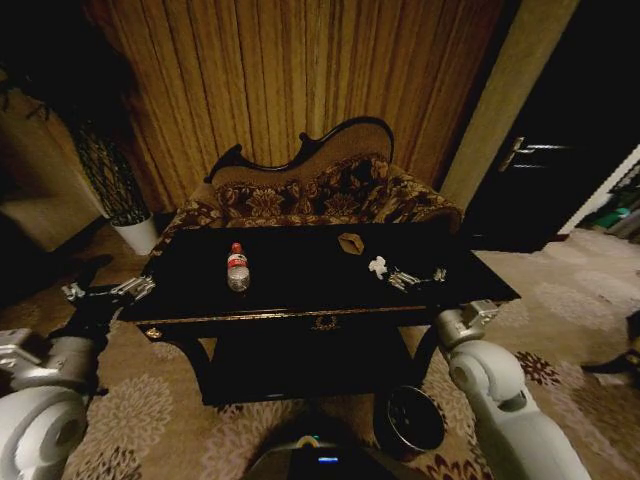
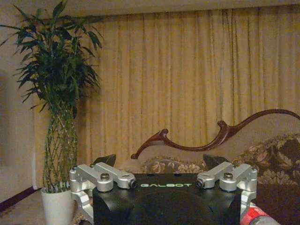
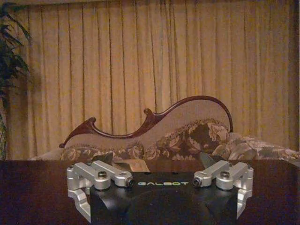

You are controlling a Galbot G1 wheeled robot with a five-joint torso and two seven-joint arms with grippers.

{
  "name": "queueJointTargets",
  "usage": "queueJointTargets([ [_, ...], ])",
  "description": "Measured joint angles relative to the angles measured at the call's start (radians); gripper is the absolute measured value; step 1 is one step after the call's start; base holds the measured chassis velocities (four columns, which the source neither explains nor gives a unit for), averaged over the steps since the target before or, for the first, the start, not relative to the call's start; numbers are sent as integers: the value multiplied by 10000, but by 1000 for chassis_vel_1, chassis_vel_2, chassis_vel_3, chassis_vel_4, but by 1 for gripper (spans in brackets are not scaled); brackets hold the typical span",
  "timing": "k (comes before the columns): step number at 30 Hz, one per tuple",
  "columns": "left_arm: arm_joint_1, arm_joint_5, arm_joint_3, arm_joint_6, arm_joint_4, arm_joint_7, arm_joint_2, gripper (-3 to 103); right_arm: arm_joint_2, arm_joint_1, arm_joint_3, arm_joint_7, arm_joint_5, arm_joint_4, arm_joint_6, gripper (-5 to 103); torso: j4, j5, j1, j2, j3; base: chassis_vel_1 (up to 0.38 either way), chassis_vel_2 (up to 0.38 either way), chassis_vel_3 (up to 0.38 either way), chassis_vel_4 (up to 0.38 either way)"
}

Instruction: Move to the front of the table and place the trash on the table into the trash bin.

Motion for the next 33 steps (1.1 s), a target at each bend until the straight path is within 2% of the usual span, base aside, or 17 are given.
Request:
queueJointTargets([
  [1, 0, 0, 0, 0, 0, 0, 0, 100, 0, 0, 0, 0, 0, 0, 0, 100, 0, 0, 0, 0, 0, 0, 0, 0, 0],
  [4, 8, -5, -28, -2, 0, 7, 3, 100, -134, -4, -158, 4, 6, 69, -1020, 100, 0, 4, -2, 2, 0, 0, 0, 0, 0],
  [5, 8, -5, -28, -2, 0, 7, 3, 100, -134, -4, -158, 4, 6, 69, -1020, 100, 0, 4, -2, 2, 0, 0, 0, 0, 0],
  [8, 41, -23, -141, -3, 0, 8, 17, 100, -419, 179, -287, 216, 430, 277, -2276, 100, -1, 0, 2, 0, 3, 0, 0, 0, 0],
  [11, 65, -32, -206, -3, 0, 15, 12, 100, -569, 377, -374, 481, 668, 154, -2529, 100, 0, -1, 6, -1, 4, 0, 0, 0, 0],
  [14, 140, -59, -368, -3, 0, 22, 12, 100, -840, 814, -530, 1202, 1659, -128, -3004, 100, 2, 0, 6, -1, 4, 0, 0, 0, 0],
  [21, 110, -37, -308, -4, -1, 24, -37, 100, -1108, 1342, -853, 1900, 2647, -541, -3119, 100, 0, 2, 6, -1, 4, 0, 0, 0, 0],
  [28, 68, 37, -104, 69, 0, 9, -80, 100, -1201, 1859, -1392, 1945, 2714, -915, -3021, 100, -1, 1, 6, -1, 4, 0, 0, 0, 0],
  [33, 82, 50, -281, 76, -1, -1, -42, 100, -1205, 2485, -2023, 1931, 2620, -1373, -2888, 100, 0, 1, 6, -1, 4, 0, 0, 0, 0],
])
